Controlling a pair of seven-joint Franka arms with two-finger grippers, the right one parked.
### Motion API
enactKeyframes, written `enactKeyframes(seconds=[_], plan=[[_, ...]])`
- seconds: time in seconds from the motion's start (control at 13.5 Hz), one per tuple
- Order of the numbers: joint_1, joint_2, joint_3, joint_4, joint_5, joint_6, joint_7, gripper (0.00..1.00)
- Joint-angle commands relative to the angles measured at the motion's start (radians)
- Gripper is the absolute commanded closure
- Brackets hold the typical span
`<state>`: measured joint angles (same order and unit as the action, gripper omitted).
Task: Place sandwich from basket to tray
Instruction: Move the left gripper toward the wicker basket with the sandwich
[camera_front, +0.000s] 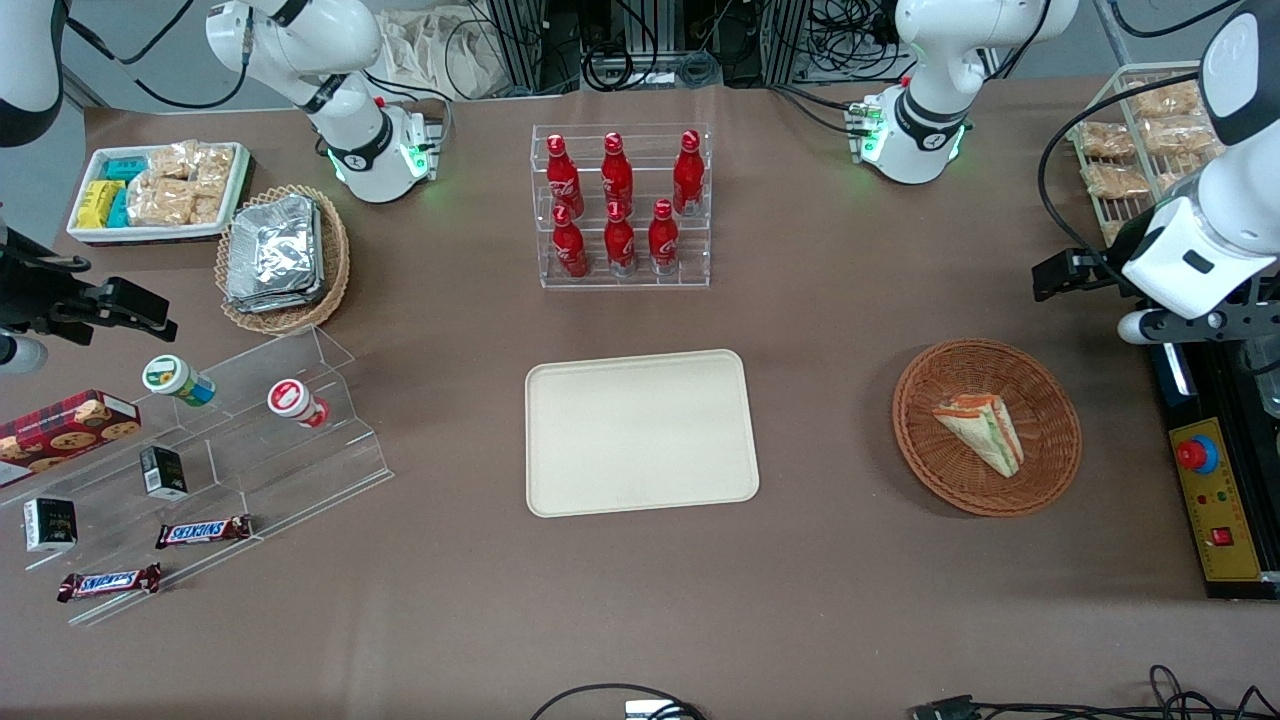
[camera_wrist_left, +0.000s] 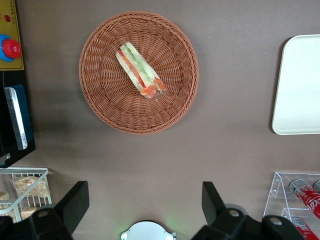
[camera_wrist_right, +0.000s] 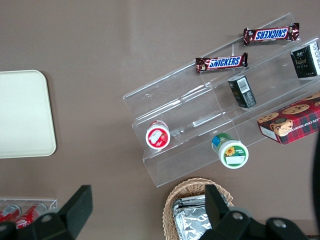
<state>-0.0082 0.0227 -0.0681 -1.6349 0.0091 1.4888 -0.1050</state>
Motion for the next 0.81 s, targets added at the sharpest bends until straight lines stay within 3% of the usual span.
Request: enactKeyframes(seconds=[0.0,0.74], plan=[[-0.004,-0.03,0.007,-0.031,0.002,0.014,0.001,0.0],[-0.003,-0.012,0.008,-0.003,0.041,0.008,0.013,0.0]])
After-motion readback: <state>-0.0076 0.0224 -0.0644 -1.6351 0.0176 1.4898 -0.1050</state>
